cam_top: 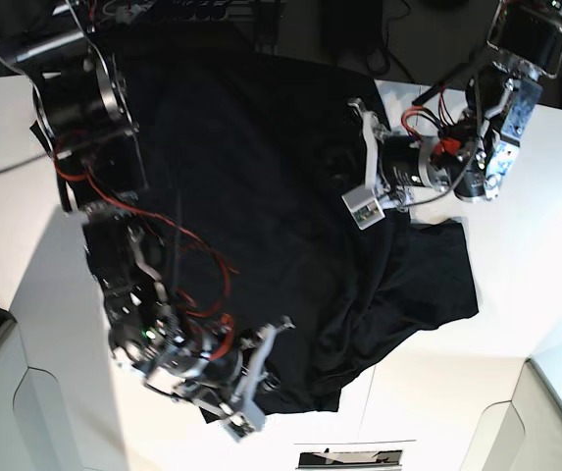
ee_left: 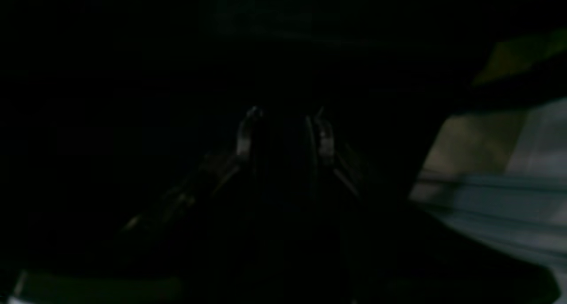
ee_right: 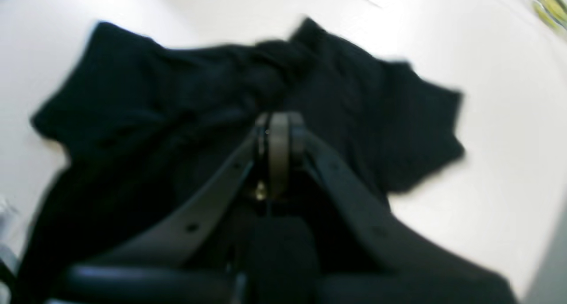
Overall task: Layout the t-shirt on the table in an organized manner, then fold the t-shirt properly
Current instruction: 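Lift the shirt with both grippers and bring the grippers together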
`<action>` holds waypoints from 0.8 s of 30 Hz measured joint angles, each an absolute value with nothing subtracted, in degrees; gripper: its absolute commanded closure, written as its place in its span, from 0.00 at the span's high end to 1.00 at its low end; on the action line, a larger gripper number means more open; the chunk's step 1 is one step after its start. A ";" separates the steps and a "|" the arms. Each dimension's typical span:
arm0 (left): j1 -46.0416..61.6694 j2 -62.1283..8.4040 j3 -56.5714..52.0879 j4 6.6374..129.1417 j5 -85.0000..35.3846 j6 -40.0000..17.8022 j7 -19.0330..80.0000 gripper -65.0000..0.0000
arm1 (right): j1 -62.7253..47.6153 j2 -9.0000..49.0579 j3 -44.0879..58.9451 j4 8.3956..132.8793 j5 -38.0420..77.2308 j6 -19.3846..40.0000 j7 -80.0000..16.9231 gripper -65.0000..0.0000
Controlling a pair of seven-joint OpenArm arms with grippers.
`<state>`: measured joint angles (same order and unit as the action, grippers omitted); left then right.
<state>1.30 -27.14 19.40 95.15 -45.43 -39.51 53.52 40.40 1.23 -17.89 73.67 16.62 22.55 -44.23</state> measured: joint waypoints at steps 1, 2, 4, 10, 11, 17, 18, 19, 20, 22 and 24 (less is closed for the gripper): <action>2.26 -26.15 19.38 95.15 -44.86 -39.51 53.36 0.27 | 42.11 0.25 -18.96 70.87 16.58 22.52 -44.01 0.00; 3.33 -25.08 19.42 95.13 -44.42 -39.53 53.39 0.27 | 43.68 -0.49 -19.90 68.05 16.29 22.50 -43.72 0.00; 5.45 -23.11 19.42 95.13 -43.88 -39.51 53.34 0.27 | 45.87 -1.85 -21.41 62.41 15.22 22.33 -43.24 0.00; 8.47 -19.38 19.27 95.18 -42.17 -39.51 52.45 0.27 | 47.64 -6.39 -22.90 48.34 12.34 22.52 -42.19 0.00; 8.54 -19.35 19.27 95.18 -42.15 -39.51 52.45 0.27 | 47.46 -6.39 -22.90 46.83 12.25 22.50 -42.04 0.00; 8.56 -19.35 19.22 95.20 -42.06 -39.51 52.47 0.27 | 43.33 -5.39 -22.83 43.48 8.47 22.24 -42.44 0.00; 8.54 -19.35 19.22 95.20 -42.04 -39.51 52.47 0.27 | 42.35 -5.23 -22.83 43.48 8.01 22.26 -42.41 0.00; 8.54 -19.35 19.22 95.20 -41.95 -39.51 52.45 0.27 | 41.54 -5.17 -22.83 43.48 7.57 22.24 -42.24 0.00; 8.54 -19.35 19.22 95.20 -41.52 -39.51 52.42 0.27 | 41.08 -4.95 -22.83 43.51 7.66 22.20 -41.43 0.00; 8.56 -19.38 19.22 95.22 -40.40 -39.62 52.01 0.20 | 40.80 -4.71 -22.83 43.55 7.75 22.26 -41.76 0.00; 8.40 -19.88 19.22 95.26 -38.74 -39.75 51.62 0.12 | 40.60 -4.23 -22.83 43.62 8.12 22.31 -41.28 0.00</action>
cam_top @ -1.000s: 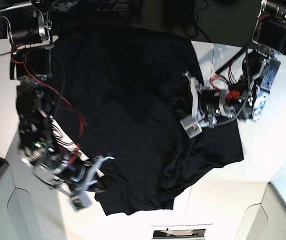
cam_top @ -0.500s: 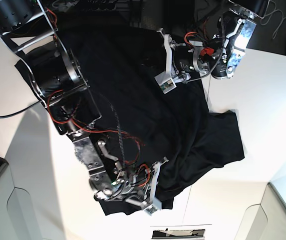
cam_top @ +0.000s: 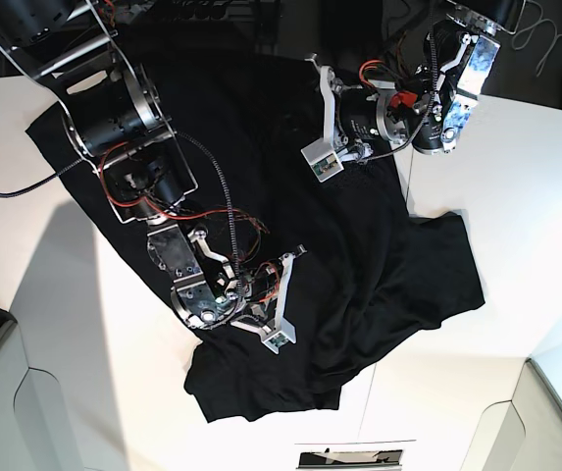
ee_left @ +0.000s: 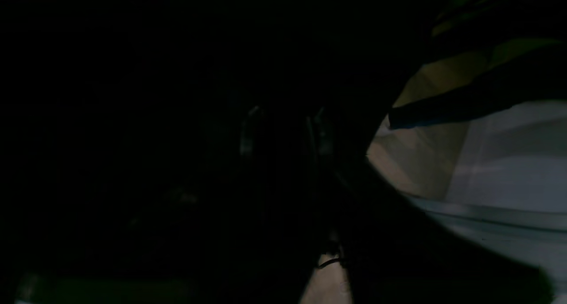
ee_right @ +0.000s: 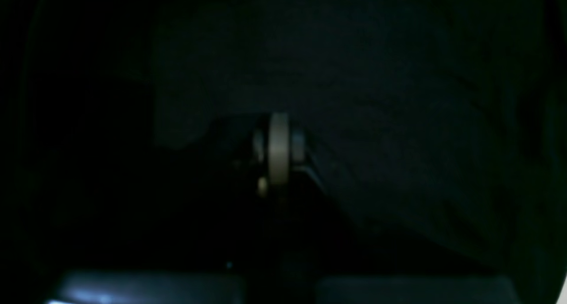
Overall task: Layout the t-shirt on the table in an organized manner, then fold the t-shirt properly
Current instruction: 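Lift the shirt with both grippers and bring the grippers together, then spread the held shirt apart, grippers moving away from each other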
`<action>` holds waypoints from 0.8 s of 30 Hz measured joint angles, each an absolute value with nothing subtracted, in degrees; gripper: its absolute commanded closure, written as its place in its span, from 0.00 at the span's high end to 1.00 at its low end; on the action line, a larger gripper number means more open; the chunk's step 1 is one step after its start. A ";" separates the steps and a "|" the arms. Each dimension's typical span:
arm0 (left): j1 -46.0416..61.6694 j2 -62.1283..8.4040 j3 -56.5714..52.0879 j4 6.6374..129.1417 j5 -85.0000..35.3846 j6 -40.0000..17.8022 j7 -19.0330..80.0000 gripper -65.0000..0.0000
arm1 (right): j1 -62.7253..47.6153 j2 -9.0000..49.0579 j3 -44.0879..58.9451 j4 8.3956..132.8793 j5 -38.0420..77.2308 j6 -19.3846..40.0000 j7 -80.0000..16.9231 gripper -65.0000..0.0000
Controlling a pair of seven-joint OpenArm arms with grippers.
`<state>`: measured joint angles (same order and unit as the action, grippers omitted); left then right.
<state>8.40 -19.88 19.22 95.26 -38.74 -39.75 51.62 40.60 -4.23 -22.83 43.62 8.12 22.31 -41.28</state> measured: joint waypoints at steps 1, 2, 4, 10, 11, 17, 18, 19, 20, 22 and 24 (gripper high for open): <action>8.40 -20.43 19.22 95.29 -38.33 -39.97 51.18 0.10 | 40.51 -3.86 -22.83 43.66 8.21 22.61 -41.10 0.00; 8.40 -21.08 19.25 95.35 -38.13 -40.01 51.03 0.09 | 40.49 -3.46 -22.83 43.66 8.71 22.72 -41.19 0.00; 8.36 -23.05 19.27 95.48 -37.78 -40.42 50.61 0.09 | 40.51 -2.48 -22.83 43.94 9.02 22.87 -41.50 0.00; 6.57 -29.26 17.89 95.66 -35.79 -40.97 49.91 0.09 | 40.62 1.58 -22.83 44.45 12.84 22.96 -42.15 0.00; 6.09 -30.35 17.67 95.66 -35.42 -40.95 50.02 0.09 | 40.60 2.33 -22.83 44.58 13.82 23.14 -42.15 0.00; 3.55 -33.39 17.65 95.39 -34.04 -40.56 50.72 0.09 | 38.63 5.17 -22.74 48.75 17.02 23.20 -45.43 0.00; 2.92 -33.52 17.67 95.07 -33.74 -40.56 50.70 0.09 | 37.89 5.78 -22.76 50.04 17.76 23.11 -45.65 0.00; 2.13 -33.50 17.69 94.56 -32.97 -40.66 50.59 0.09 | 36.91 6.44 -22.74 51.64 18.39 23.07 -45.89 0.00; 1.30 -33.50 17.69 93.54 -32.86 -40.60 50.30 0.09 | 35.88 7.03 -22.74 53.32 18.83 23.05 -46.17 0.00; -0.54 -33.50 17.65 90.70 -32.86 -40.75 48.56 0.09 | 33.71 8.01 -22.68 57.01 19.77 22.87 -47.59 0.00; -2.79 -33.15 17.63 87.07 -32.25 -40.93 46.57 0.09 | 31.18 8.71 -22.61 60.99 20.12 22.65 -48.97 0.00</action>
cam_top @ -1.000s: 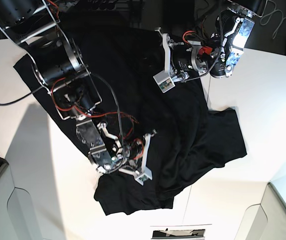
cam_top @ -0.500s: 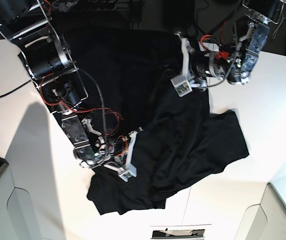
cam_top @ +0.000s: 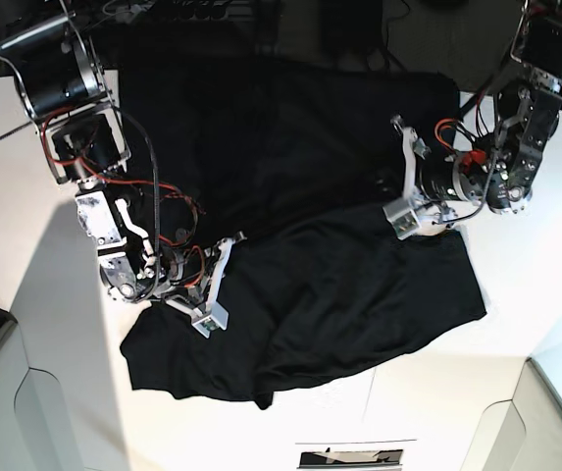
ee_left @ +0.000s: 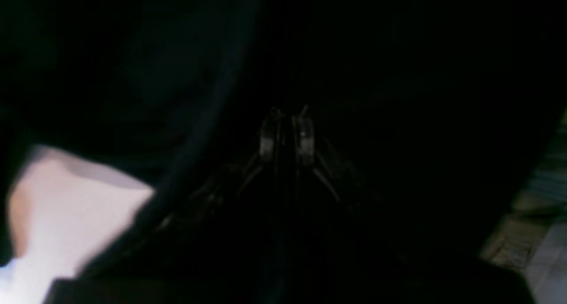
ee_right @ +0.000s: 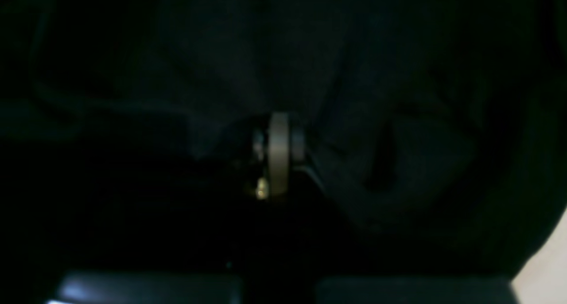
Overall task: Layout the t-shirt on the table in an organized manner, then fold the t-shirt properly
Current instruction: 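Spread the held shirt apart, grippers moving away from each other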
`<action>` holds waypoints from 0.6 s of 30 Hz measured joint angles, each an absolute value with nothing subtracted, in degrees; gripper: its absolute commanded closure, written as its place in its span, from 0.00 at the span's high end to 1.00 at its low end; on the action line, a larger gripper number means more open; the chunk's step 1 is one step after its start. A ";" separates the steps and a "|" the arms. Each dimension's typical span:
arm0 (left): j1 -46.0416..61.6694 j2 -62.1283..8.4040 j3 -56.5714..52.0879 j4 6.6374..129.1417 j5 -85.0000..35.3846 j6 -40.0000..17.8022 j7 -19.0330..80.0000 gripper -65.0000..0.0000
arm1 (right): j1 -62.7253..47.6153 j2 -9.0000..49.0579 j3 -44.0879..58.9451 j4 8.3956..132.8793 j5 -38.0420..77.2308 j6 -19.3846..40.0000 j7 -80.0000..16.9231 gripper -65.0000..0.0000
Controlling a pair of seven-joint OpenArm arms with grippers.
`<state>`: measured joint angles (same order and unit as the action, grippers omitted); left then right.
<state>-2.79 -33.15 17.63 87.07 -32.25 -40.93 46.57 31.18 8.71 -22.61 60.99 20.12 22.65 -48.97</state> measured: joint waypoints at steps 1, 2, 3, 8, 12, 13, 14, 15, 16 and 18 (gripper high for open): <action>-4.10 -32.80 17.61 85.10 -31.66 -41.12 45.74 0.09 | 29.58 8.75 -22.55 63.05 20.53 22.48 -49.10 0.00; -5.54 -32.32 17.52 83.09 -31.11 -41.17 45.30 0.09 | 28.01 8.82 -22.48 65.04 20.73 22.26 -49.21 0.00; -7.05 -31.70 17.47 81.08 -30.50 -41.17 44.97 0.09 | 26.35 8.88 -22.48 67.02 20.71 22.02 -49.21 0.00; -14.28 -28.38 17.34 71.94 -28.53 -41.04 44.62 0.09 | 18.09 8.84 -22.48 76.42 20.86 21.61 -49.30 0.00; -18.26 -27.62 17.43 67.02 -28.14 -41.17 43.57 0.09 | 13.85 8.51 -22.52 81.95 19.94 21.17 -49.84 0.00; -18.96 -27.62 17.47 66.48 -27.83 -41.10 43.64 0.09 | 13.47 8.49 -22.55 82.63 19.51 20.97 -50.02 0.00; -19.46 -27.64 17.47 66.32 -27.46 -40.93 43.83 0.09 | 13.47 8.40 -22.59 83.00 19.05 20.95 -50.33 0.00; -19.90 -27.64 17.50 66.30 -27.33 -40.77 44.21 0.09 | 13.50 8.40 -22.57 83.33 18.33 20.88 -50.46 0.00; -20.38 -27.62 17.52 66.24 -27.20 -40.77 44.71 0.09 | 13.50 8.40 -22.35 83.77 17.98 20.01 -50.28 0.00; -21.21 -27.68 17.63 66.37 -28.42 -40.53 47.29 0.09 | 13.50 8.40 -21.34 84.62 16.67 19.79 -49.98 0.00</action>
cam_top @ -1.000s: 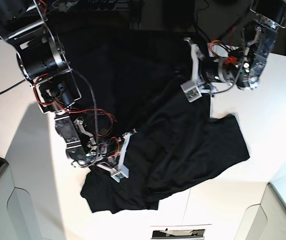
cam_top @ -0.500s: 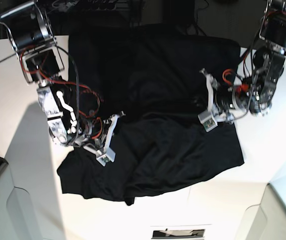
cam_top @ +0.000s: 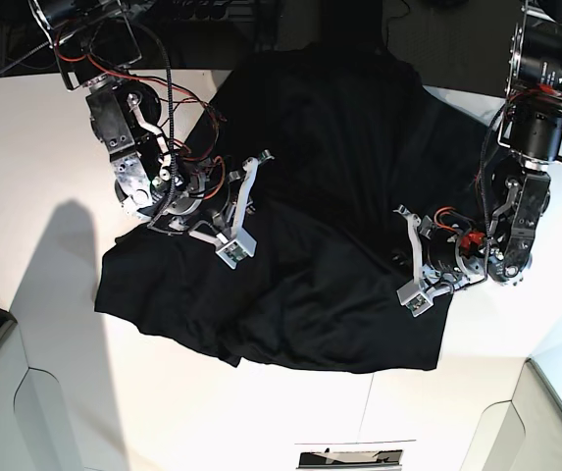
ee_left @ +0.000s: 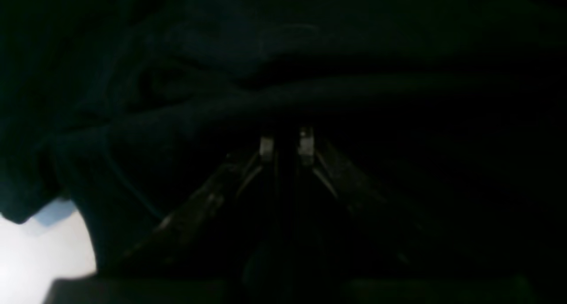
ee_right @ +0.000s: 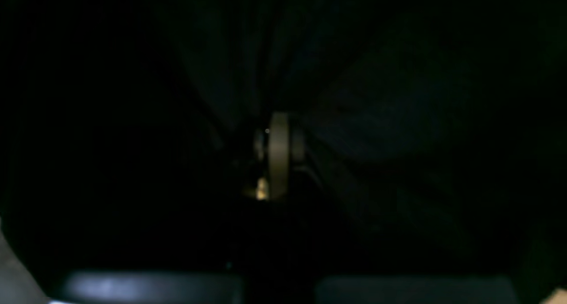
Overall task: Layout the t-shirt on the table in an organized manner, then fold the t-shirt properly
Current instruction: 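Spread the held shirt apart, grippers moving away from each other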
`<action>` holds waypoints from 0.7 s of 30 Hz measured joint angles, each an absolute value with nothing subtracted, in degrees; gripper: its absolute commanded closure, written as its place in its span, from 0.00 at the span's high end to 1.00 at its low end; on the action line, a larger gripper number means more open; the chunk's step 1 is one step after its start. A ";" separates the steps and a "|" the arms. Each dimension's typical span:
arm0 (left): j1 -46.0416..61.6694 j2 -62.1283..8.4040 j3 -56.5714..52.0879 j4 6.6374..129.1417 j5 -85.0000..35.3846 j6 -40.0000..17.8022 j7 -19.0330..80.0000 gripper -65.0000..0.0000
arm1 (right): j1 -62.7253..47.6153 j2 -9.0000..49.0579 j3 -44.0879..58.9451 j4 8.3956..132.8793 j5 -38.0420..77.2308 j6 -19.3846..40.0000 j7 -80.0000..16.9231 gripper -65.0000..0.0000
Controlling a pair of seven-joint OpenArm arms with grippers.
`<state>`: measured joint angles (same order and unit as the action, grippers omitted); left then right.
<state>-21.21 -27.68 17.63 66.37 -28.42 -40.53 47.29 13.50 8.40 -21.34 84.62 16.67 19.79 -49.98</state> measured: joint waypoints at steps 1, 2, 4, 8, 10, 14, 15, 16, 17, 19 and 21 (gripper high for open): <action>-21.63 -27.90 17.72 66.96 -31.22 -37.60 50.28 0.09 | 13.65 8.40 -20.53 85.17 16.21 19.66 -50.02 0.00; -21.85 -28.29 17.78 67.90 -32.64 -35.59 53.01 0.09 | 14.02 8.40 -19.51 85.54 15.35 19.62 -50.09 0.00; -22.13 -30.46 17.85 71.35 -39.16 -35.03 55.72 0.09 | 15.70 8.29 -17.06 86.28 14.61 19.42 -49.78 0.00; -22.57 -35.38 17.69 81.21 -42.54 -36.38 55.70 0.09 | 19.88 7.57 -11.60 86.63 14.46 19.22 -49.01 0.00; -22.26 -37.21 17.74 83.85 -42.85 -36.69 55.81 0.09 | 20.91 7.49 -8.88 86.61 14.74 19.22 -49.17 0.00; -20.75 -40.05 17.82 84.31 -46.78 -38.48 57.04 0.09 | 23.64 7.64 -4.78 83.40 12.84 19.18 -47.31 0.00; -19.86 -40.36 17.74 84.29 -47.03 -38.65 57.17 0.09 | 24.14 7.64 -4.32 81.97 12.43 19.05 -45.93 0.00; -18.79 -40.58 17.69 84.29 -47.00 -38.70 57.60 0.09 | 24.45 7.64 -4.12 80.29 12.01 19.07 -44.82 0.00; -17.47 -40.62 17.74 84.29 -47.09 -38.94 57.78 0.09 | 24.49 7.64 -4.12 78.54 11.25 19.09 -43.66 0.00; -14.41 -40.53 17.87 84.25 -47.18 -39.24 57.95 0.09 | 24.10 7.57 -4.25 75.00 9.87 19.51 -42.11 0.00; -11.03 -40.45 17.91 84.27 -47.18 -39.35 57.89 0.09 | 23.68 7.55 -4.36 71.77 8.08 19.75 -40.91 0.00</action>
<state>-11.03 -40.45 17.91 84.27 -47.18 -39.35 57.89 23.68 7.55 -4.36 71.77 8.08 19.75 -40.91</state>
